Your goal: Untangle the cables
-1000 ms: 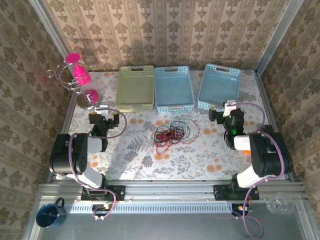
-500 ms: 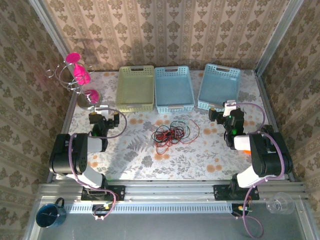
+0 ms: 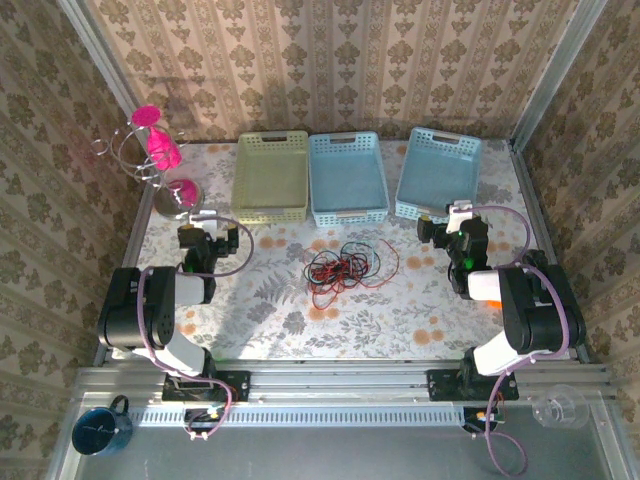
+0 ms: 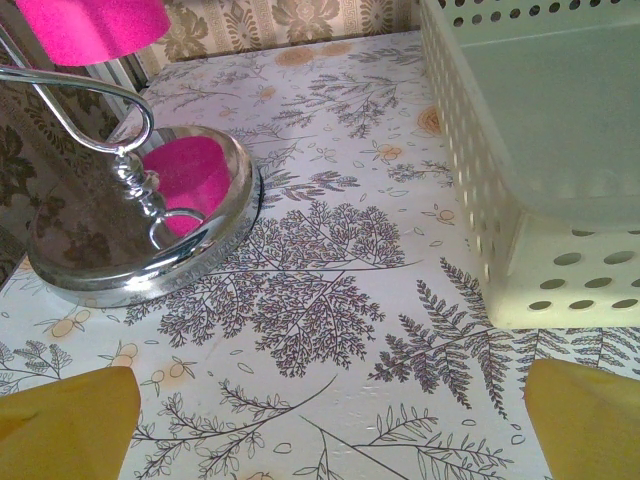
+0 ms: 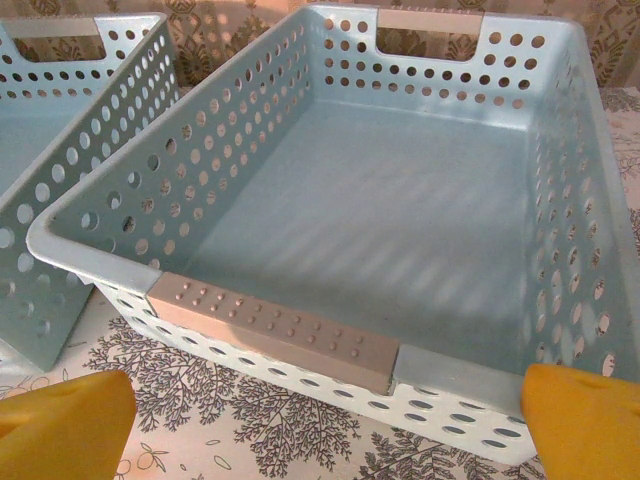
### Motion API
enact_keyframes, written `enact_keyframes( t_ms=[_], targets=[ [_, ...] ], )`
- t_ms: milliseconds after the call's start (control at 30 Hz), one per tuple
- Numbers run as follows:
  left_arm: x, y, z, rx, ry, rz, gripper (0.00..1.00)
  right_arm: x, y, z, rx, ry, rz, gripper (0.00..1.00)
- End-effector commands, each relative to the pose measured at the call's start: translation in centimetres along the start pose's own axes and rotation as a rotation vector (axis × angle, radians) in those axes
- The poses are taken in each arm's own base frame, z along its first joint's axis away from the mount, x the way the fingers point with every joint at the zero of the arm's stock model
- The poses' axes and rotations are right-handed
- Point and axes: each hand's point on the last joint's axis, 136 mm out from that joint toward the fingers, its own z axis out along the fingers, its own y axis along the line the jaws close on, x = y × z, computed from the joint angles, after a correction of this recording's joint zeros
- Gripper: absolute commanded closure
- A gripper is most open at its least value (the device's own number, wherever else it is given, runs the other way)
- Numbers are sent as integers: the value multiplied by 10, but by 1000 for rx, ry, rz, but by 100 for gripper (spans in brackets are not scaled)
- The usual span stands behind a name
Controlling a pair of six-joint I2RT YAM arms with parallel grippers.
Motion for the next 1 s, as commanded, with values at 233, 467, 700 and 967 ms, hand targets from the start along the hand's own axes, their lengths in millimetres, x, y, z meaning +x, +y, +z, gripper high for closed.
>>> enact_keyframes(
  t_ms=[233, 467, 700, 967],
  targets=[
    [-7, 0, 2, 51, -8, -25, 0, 8, 4, -1, -16, 32, 14, 0],
    [-16, -11, -2, 97, -19, 17, 0, 8, -2, -1, 16, 36, 27, 0],
    [-86, -29, -50, 135, 6, 42, 0, -52, -7, -22, 109, 121, 20, 0],
    [-167, -21, -154, 151, 82, -415, 0, -145, 63, -115, -78, 103, 142, 0]
  ],
)
